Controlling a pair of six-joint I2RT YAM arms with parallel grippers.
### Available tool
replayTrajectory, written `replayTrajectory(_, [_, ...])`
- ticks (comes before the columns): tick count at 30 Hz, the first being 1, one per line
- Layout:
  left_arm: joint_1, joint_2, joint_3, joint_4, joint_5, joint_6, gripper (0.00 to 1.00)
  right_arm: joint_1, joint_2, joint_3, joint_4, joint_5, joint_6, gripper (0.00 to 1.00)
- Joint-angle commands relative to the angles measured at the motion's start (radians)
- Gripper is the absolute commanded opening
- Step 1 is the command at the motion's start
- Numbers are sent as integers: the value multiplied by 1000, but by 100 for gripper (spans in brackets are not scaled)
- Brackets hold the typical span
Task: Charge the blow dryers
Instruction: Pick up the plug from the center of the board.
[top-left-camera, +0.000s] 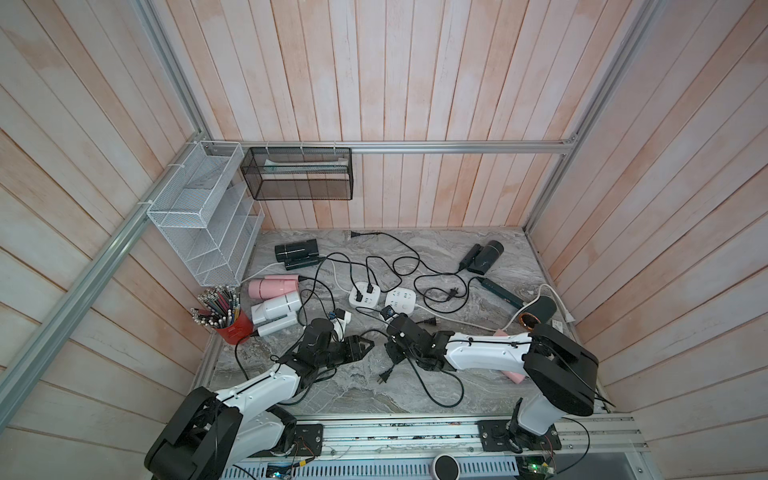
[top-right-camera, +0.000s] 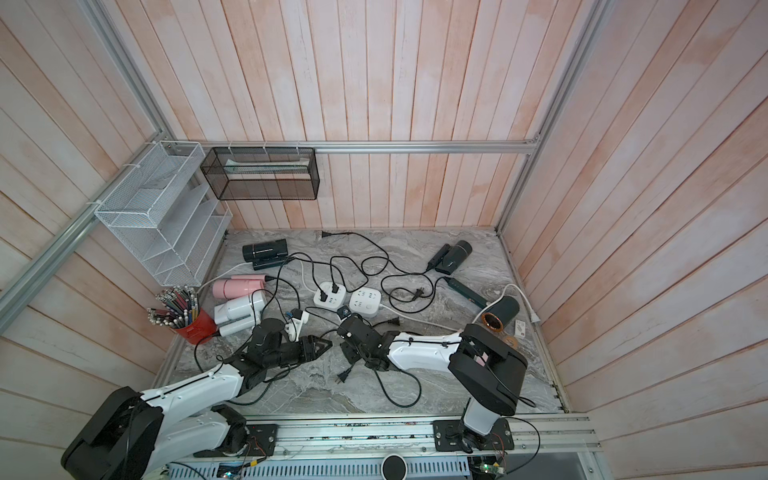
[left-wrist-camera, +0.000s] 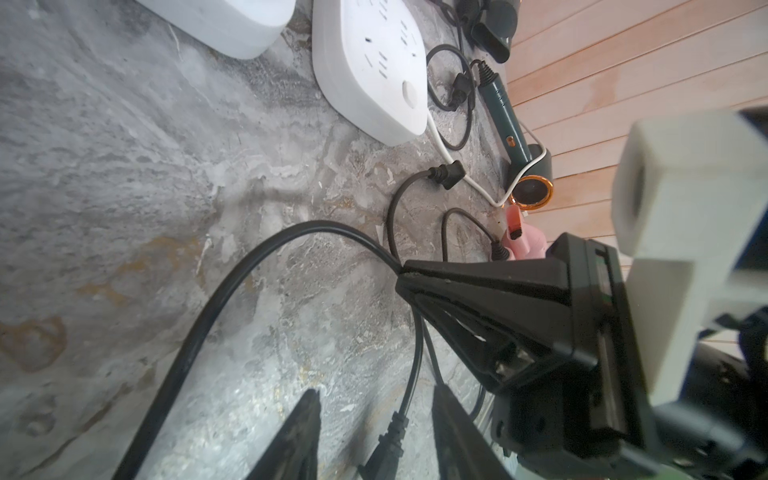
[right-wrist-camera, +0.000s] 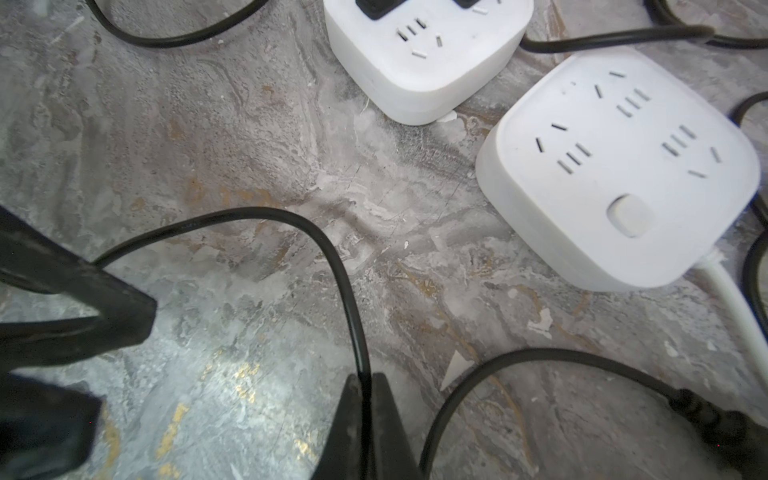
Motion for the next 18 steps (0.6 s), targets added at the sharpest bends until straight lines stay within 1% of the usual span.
replayTrajectory(1, [-6,25,34,91,49,-45,50,9,-42,-10,32,-11,0,7])
replayTrajectory(6, [-18,80,55,165,66,-101,51,15,-63,-13,54,-29,-13,7])
replayTrajectory(13, [-24,115,81,215,38,-157,51,29,-92,-13,83,-46,-25,7])
replayTrajectory(18, [-24,144,85,253,20,-195,48,35,-100,-11,87,-56,-30,7])
